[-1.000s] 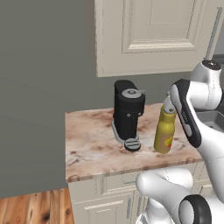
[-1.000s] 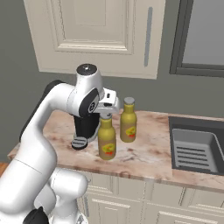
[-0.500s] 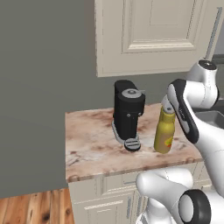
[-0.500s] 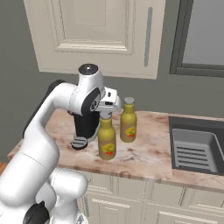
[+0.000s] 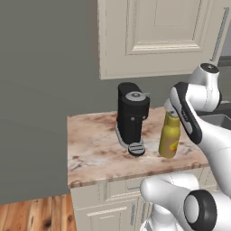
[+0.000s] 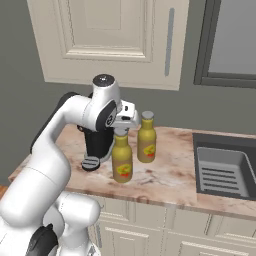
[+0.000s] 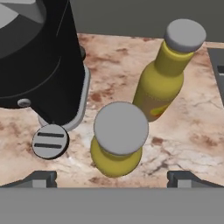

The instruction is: Move the drinks to the dining counter.

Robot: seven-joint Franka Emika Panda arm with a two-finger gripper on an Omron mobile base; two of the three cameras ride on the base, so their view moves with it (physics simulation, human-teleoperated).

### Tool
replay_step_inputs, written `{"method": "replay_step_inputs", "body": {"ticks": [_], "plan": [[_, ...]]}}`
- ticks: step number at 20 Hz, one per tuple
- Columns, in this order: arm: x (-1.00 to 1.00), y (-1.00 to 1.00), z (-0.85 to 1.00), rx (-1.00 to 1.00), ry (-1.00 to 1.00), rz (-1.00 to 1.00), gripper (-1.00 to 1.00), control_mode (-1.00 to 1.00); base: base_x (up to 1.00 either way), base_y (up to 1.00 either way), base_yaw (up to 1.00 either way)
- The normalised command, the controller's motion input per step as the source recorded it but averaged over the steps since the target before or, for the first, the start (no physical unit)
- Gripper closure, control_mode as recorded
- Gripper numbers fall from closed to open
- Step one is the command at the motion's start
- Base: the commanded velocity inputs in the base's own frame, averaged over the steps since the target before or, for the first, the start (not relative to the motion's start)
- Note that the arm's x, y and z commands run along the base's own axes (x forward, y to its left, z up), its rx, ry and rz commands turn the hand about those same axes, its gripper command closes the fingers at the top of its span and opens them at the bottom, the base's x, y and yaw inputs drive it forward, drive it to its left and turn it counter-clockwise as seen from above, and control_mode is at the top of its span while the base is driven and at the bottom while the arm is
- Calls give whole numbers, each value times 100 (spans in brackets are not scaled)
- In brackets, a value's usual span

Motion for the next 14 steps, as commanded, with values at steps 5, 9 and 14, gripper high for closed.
{"method": "replay_step_inputs", "body": {"ticks": [5,9,14], "plan": [[5,0,-8,0,0,0,-100,-100,0,0,0],[6,0,-8,0,0,0,-100,-100,0,0,0],[11,0,-11,0,0,0,-100,-100,0,0,0]]}}
